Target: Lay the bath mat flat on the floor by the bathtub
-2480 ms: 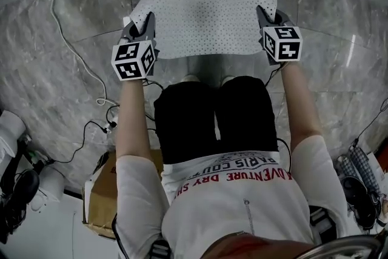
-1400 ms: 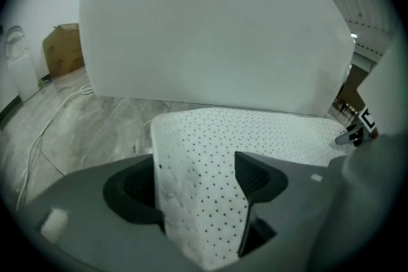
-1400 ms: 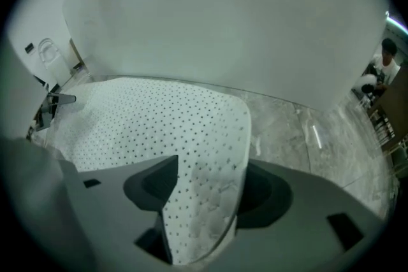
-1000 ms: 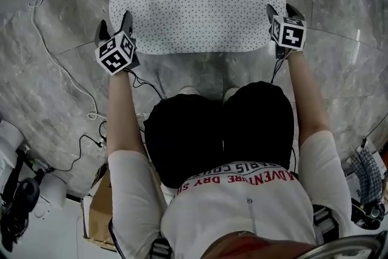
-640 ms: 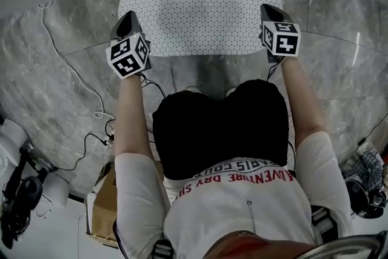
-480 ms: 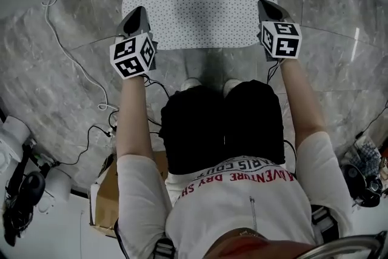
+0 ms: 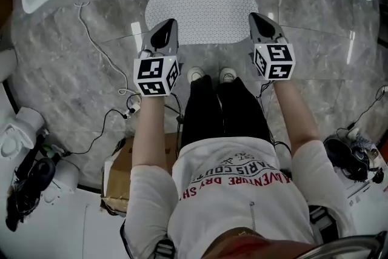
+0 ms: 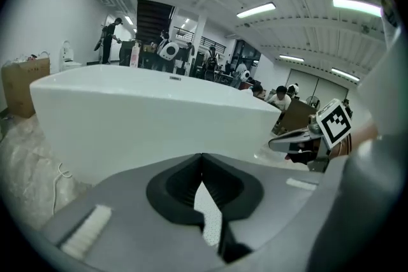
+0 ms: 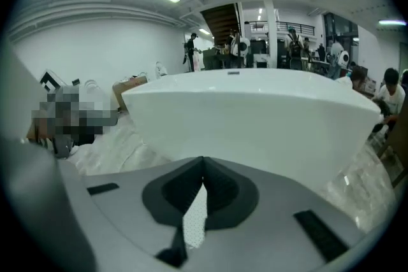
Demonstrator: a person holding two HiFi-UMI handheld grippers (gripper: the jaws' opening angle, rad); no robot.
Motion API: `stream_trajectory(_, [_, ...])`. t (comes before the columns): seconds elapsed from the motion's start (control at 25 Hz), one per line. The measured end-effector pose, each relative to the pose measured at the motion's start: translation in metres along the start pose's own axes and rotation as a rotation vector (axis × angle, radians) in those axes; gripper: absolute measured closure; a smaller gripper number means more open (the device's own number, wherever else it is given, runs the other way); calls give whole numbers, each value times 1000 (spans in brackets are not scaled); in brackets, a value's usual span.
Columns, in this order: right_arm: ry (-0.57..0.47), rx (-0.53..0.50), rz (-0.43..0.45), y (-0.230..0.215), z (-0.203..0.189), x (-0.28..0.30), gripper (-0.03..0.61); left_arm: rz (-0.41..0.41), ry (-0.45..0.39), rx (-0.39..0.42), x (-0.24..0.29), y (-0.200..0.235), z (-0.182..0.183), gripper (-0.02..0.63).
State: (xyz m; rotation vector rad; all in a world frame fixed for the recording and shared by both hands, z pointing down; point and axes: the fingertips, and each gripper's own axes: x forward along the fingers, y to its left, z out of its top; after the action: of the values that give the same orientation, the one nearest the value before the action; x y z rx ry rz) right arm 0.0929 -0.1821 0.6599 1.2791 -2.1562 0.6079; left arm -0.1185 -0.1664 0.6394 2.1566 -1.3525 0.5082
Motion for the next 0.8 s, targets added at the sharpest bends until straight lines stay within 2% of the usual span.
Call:
stream_trajectory(0.2, [-65,-22,44,34,97,-89,569,-31,-66,15,-87,-42,104,601])
stream_trajectory(0.32, [-172,-69,44,48,163,-140,569,-46,-129,50,-133,-65,162,601])
stream_trajectory(0.48, [-303,-111,26,63,239,-217,569,-51,-256,110,-202,-98,238,601])
stream_trajectory(0.64, [-400,-149,31,78,294,-278,569,-37,-373,165,-264,-119,304,601])
stream_trajectory(0.8, [-459,-209,42,96,326,-328,569,-25,-464,205,-323,-143,349,601])
